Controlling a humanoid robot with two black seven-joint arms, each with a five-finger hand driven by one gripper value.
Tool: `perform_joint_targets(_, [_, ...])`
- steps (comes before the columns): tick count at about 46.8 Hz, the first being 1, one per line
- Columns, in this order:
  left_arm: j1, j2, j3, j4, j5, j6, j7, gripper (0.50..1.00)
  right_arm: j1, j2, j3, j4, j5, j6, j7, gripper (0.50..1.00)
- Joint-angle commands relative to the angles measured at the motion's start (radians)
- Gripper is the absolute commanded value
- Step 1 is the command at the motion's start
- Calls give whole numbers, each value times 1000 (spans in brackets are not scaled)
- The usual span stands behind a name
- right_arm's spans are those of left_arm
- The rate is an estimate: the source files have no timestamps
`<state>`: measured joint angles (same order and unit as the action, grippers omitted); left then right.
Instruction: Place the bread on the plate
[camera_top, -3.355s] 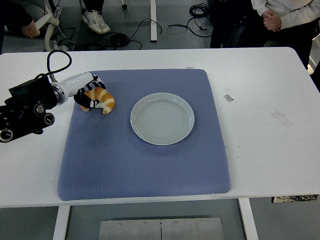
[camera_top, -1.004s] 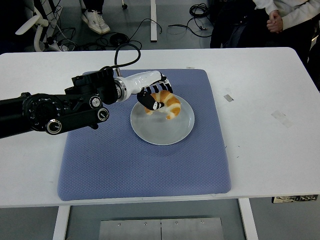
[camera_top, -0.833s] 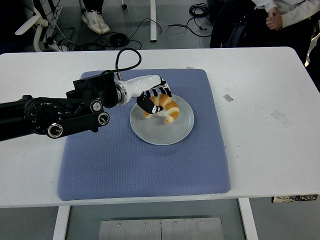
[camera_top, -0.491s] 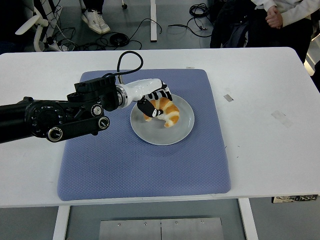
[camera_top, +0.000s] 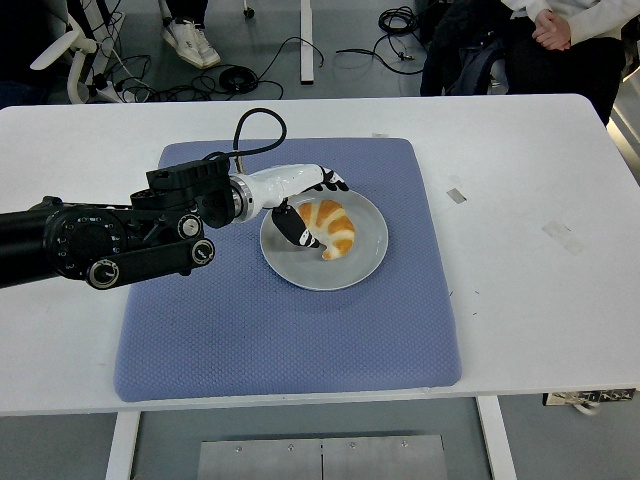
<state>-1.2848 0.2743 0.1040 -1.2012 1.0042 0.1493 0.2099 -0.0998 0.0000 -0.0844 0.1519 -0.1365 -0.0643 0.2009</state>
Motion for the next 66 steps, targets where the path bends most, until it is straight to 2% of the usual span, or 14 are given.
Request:
perform_joint_targets(1, [-5, 11, -12, 0, -13, 15, -1, 889, 0, 0, 0, 0, 0, 0, 0, 1000])
perform_joint_targets(9, [-11, 48, -41, 0, -68, 27, -13, 878, 2, 0, 0, 0, 0, 0, 0, 1000])
perform_joint_targets(21, [-33, 186, -92, -46, -119, 16, -40, 878, 0, 0, 0, 0, 0, 0, 0, 1000])
perform_joint_targets(28, [-44, 285, -135, -50, -199, 16, -89, 877, 0, 0, 0, 0, 0, 0, 0, 1000])
perform_joint_targets(35, [-24, 316, -213, -43, -234, 18, -102, 863, 0, 0, 0, 0, 0, 0, 0, 1000])
perform_joint_targets(42, [33, 355, -306, -14, -314, 26, -112, 843, 0, 0, 0, 0, 0, 0, 0, 1000])
perform_joint_targets(52, [169, 393, -486, 28, -320, 27, -201, 825, 0, 0, 0, 0, 0, 0, 0, 1000])
perform_joint_targets(56, [217, 396, -549, 37, -320, 27, -217, 825, 2, 0, 0, 0, 0, 0, 0, 1000])
perform_joint_targets(66, [269, 422, -604, 49, -332, 27, -257, 825, 0, 0, 0, 0, 0, 0, 0, 1000])
